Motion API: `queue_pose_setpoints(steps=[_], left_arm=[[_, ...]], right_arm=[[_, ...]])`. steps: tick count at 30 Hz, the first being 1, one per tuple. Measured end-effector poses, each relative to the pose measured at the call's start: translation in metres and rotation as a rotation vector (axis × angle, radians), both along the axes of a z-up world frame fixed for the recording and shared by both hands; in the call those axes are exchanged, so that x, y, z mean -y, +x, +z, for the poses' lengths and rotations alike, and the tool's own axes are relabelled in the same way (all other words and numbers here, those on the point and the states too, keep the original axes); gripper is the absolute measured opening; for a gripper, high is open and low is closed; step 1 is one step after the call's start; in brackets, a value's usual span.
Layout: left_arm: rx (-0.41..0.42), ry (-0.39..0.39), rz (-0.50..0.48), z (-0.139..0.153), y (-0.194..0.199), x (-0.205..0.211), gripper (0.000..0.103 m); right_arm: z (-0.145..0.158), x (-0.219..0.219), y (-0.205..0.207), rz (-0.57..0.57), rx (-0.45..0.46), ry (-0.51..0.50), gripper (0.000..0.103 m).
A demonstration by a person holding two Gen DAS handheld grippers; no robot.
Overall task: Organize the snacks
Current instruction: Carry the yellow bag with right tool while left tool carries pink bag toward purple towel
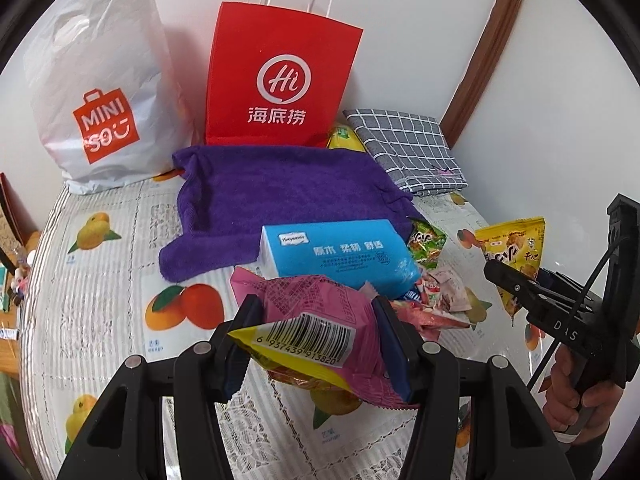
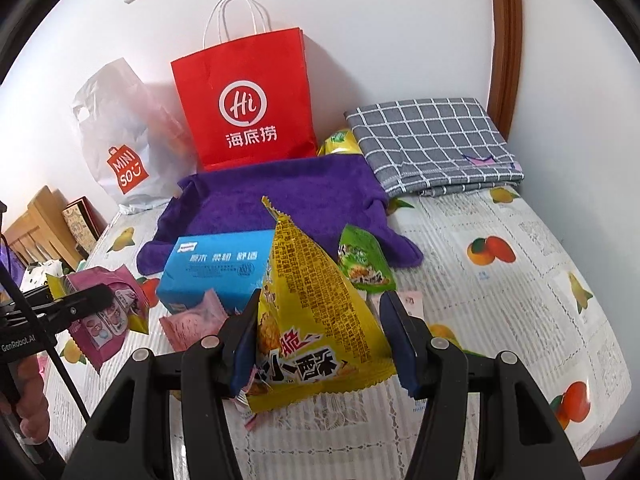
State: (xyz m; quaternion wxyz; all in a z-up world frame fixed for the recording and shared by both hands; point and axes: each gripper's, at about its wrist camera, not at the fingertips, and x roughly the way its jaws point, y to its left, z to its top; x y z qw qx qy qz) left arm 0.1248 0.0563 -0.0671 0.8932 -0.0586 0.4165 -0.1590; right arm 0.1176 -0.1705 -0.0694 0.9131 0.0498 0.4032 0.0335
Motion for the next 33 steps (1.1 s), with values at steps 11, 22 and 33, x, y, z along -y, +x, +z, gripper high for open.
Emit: queue_pose_setpoints(steps=[11,22,33], left_arm=[[0.023,0.026,-0.004,0.016,0.008,0.012,0.054],[0.022,0.057,0.011,0.033,0.033,0.015,0.054],[0.008,0.086,0.065,0.028,0.091,0.006,0.054]], right_arm=[[0.013,-0.003,0.010,0.011,0.001,0.018,0.056],[0.022,-0.008,0.043,0.050,0.028,-0.010,0.056],[0.015,-0.016,0.114,0.103,0.053,-0.070,0.056]])
